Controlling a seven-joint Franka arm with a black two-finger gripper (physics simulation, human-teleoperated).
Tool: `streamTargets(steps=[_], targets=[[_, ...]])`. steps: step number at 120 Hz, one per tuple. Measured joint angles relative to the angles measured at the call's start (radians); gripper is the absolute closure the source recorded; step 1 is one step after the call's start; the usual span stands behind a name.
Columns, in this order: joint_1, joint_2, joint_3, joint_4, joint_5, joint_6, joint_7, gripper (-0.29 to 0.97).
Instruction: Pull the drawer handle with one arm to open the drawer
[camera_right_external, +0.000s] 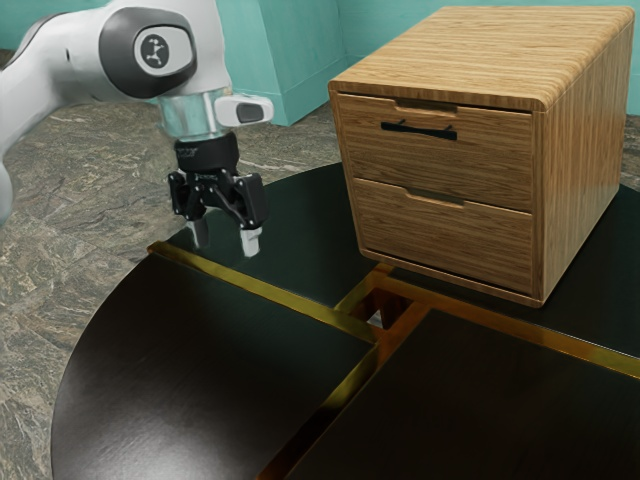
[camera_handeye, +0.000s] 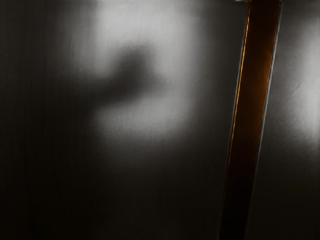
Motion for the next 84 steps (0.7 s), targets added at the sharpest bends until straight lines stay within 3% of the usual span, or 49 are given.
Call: streamTargets(steps=[38, 48, 67, 84], targets=[[0.008, -0.004, 0.000, 0.004, 0.008, 0.069, 0.006, 0.00], [0.011, -0.111, 0.001, 0.056, 0.009, 0.078, 0.029, 0.00], [-0.036, -0.144, -0.106, 0.074, 0.030, 0.189, 0.318, 0.00], [-0.063, -0.096, -0.128, 0.072, 0.064, 0.291, 0.561, 0.00]])
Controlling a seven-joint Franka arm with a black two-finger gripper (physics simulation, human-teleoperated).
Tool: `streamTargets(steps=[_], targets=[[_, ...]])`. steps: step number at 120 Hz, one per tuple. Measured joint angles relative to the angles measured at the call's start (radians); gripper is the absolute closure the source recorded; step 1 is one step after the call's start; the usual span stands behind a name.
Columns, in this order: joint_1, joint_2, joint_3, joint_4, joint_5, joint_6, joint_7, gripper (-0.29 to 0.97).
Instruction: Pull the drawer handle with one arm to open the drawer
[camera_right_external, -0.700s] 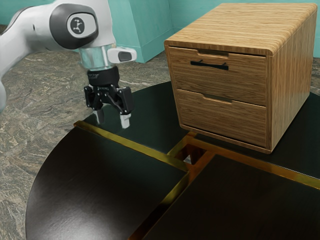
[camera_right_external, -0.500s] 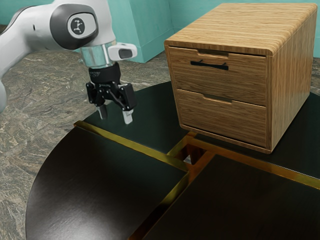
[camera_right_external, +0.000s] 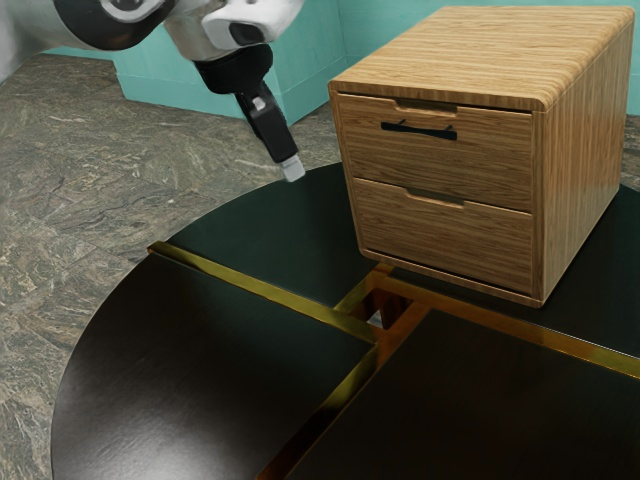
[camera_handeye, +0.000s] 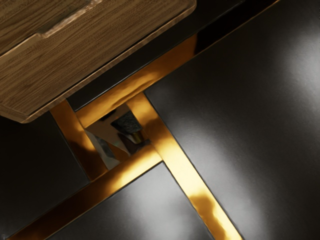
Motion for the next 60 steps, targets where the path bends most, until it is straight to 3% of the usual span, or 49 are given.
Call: streamTargets(steps=[46, 60], targets=[[-0.005, 0.066, -0.004, -0.002, 0.002, 0.112, 0.455, 0.00], [-0.141, 0.084, 0.136, 0.001, 0.002, 0.135, 0.546, 0.00]])
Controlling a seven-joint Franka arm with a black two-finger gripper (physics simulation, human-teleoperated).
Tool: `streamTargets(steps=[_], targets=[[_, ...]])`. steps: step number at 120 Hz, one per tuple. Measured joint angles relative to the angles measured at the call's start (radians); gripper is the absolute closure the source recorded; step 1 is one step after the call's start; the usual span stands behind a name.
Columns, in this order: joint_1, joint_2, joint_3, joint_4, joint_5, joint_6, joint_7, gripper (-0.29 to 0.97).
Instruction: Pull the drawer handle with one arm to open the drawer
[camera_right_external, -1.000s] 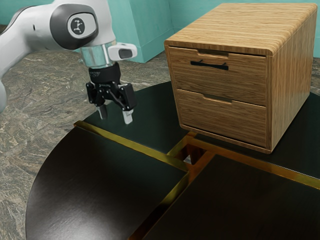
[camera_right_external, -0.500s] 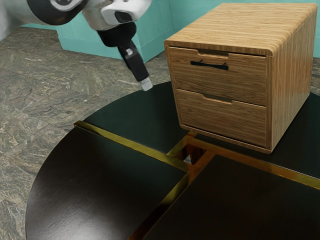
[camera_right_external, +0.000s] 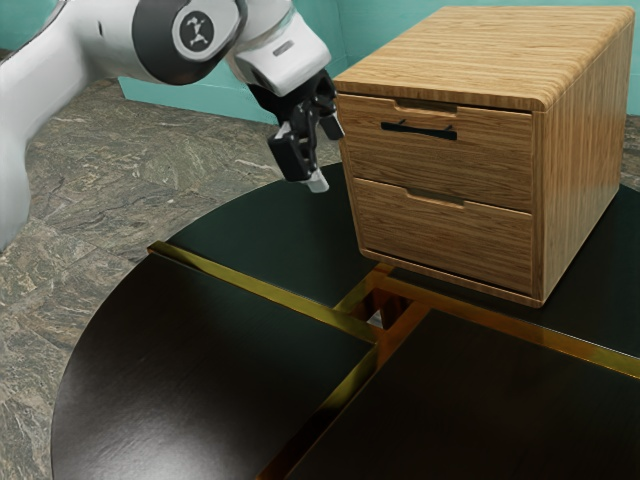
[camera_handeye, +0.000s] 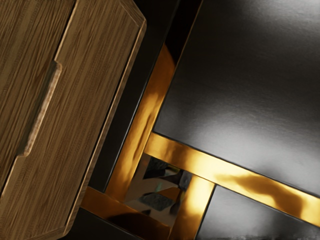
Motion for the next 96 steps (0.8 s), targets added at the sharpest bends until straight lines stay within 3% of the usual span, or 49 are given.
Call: streamTargets(steps=[43, 96], targets=[[-0.044, 0.038, 0.031, 0.004, -0.003, 0.073, 0.192, 0.00], [-0.065, 0.205, 0.017, 0.192, -0.001, 0.105, 0.311, 0.00]])
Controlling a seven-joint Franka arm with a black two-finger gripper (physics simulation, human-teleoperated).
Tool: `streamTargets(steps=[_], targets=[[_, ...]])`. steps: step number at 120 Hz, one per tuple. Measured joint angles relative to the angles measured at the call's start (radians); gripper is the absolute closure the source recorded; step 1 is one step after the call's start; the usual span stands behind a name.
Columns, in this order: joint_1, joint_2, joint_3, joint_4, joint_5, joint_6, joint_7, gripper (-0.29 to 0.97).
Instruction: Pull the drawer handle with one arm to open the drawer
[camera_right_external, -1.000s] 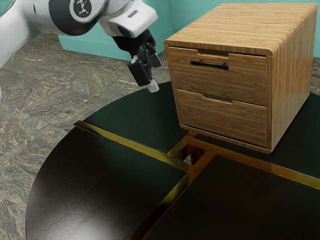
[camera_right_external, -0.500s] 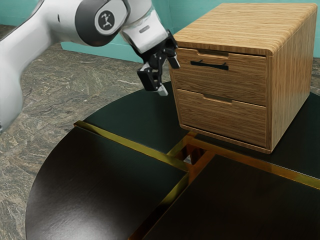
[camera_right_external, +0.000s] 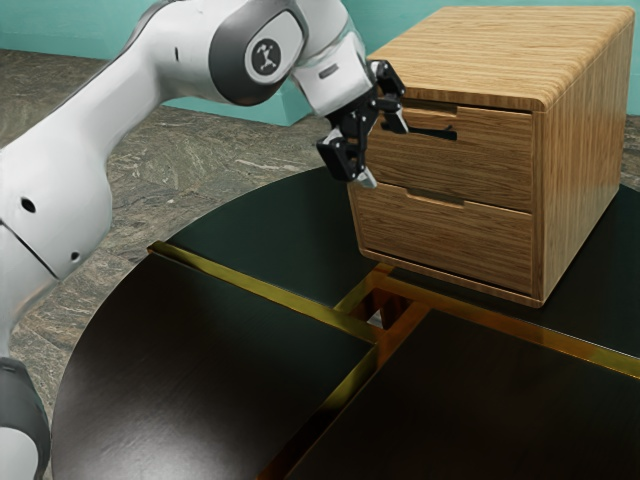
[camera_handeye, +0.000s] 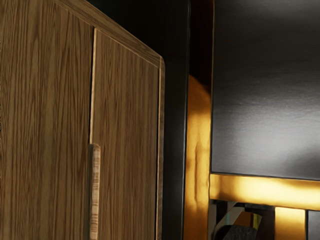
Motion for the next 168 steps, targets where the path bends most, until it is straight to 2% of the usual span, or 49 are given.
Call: streamTargets(steps=[106, 168], targets=[[0.015, 0.084, -0.008, 0.062, 0.004, 0.136, 0.090, 0.00], [0.015, 0.107, -0.008, 0.061, 0.005, 0.156, 0.106, 0.00]])
